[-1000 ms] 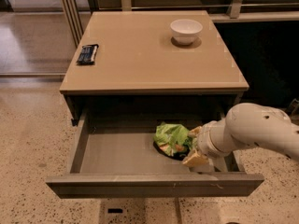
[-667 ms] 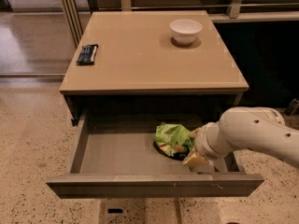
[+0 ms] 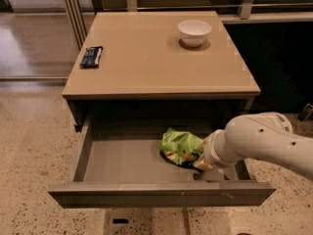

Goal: Pick green rice chip bag from top drawer and place on counter

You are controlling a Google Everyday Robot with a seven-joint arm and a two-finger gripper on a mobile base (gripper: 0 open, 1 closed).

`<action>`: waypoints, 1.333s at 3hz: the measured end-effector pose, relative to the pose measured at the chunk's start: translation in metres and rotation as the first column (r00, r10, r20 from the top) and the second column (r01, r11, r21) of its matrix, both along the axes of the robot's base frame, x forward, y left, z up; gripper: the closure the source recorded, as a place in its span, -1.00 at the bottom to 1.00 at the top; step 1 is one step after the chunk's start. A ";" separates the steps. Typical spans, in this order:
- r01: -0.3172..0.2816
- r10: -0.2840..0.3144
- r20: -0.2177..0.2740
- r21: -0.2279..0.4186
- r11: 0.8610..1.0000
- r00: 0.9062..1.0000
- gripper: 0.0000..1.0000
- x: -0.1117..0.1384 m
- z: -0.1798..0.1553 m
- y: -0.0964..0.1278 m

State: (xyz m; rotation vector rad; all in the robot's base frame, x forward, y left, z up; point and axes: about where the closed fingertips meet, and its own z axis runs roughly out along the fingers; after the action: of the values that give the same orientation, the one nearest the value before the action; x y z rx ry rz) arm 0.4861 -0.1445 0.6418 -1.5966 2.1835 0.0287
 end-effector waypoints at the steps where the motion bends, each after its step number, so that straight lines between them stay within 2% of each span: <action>1: 0.000 0.000 0.000 0.000 1.000 1.000 1.00 0.000 0.000 0.000; 2: -0.034 0.034 -0.002 0.005 0.999 0.999 1.00 -0.002 0.007 0.003; 3: -0.166 0.166 -0.003 0.046 0.985 0.986 1.00 -0.008 0.044 0.019; 4: -0.233 0.231 0.024 0.086 0.969 0.973 1.00 -0.010 0.078 0.030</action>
Offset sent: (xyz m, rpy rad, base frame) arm -0.0077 0.0113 0.0257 0.0217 0.0154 0.1430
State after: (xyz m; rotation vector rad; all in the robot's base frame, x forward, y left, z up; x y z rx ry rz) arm 0.4762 -0.1143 0.7196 -1.7867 1.9454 0.1807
